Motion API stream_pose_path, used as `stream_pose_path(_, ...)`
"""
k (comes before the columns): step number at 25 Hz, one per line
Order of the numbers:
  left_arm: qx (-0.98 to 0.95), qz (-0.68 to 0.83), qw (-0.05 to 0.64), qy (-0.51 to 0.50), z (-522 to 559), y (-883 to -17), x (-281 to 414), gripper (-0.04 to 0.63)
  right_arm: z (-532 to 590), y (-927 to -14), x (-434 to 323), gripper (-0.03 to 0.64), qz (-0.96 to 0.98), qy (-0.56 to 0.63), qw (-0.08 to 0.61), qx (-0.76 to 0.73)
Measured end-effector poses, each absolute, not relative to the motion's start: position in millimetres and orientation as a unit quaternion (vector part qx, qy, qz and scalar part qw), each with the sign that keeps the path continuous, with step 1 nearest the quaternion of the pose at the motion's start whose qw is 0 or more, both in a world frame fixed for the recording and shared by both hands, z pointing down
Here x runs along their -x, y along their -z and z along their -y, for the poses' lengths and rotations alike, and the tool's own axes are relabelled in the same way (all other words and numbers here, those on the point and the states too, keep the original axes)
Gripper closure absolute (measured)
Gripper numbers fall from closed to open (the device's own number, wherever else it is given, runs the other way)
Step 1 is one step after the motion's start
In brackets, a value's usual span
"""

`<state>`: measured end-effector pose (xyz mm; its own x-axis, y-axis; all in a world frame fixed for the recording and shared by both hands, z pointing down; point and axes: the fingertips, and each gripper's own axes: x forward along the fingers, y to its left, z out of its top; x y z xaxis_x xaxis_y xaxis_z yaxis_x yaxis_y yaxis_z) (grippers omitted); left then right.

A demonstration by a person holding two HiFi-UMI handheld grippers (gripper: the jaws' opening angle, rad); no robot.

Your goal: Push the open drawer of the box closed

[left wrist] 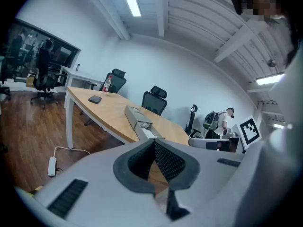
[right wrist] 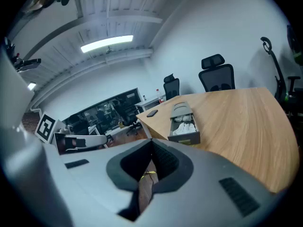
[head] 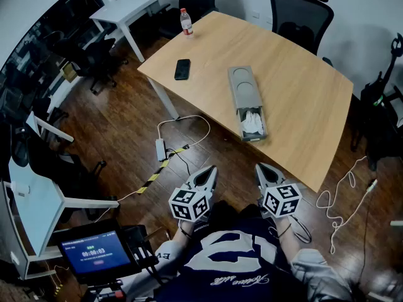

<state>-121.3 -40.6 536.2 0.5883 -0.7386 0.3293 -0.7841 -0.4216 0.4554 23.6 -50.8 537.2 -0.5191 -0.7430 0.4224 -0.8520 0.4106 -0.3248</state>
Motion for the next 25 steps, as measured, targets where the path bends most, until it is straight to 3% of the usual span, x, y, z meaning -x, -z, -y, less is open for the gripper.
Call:
stream_pose_path(16, -0.81, 0.488, 0.323, -0.046, 82, -566, 163, 0.597, 129, -607, -21, 0.622, 0.827, -0.26, 0.209, -0.453)
stream_pose_path(25, -0.833, 0.46, 0.294, -0.093, 146, -564, 119, 0.597, 179, -647, -30, 0.621, 0.829, -0.27, 0.267, -0.411)
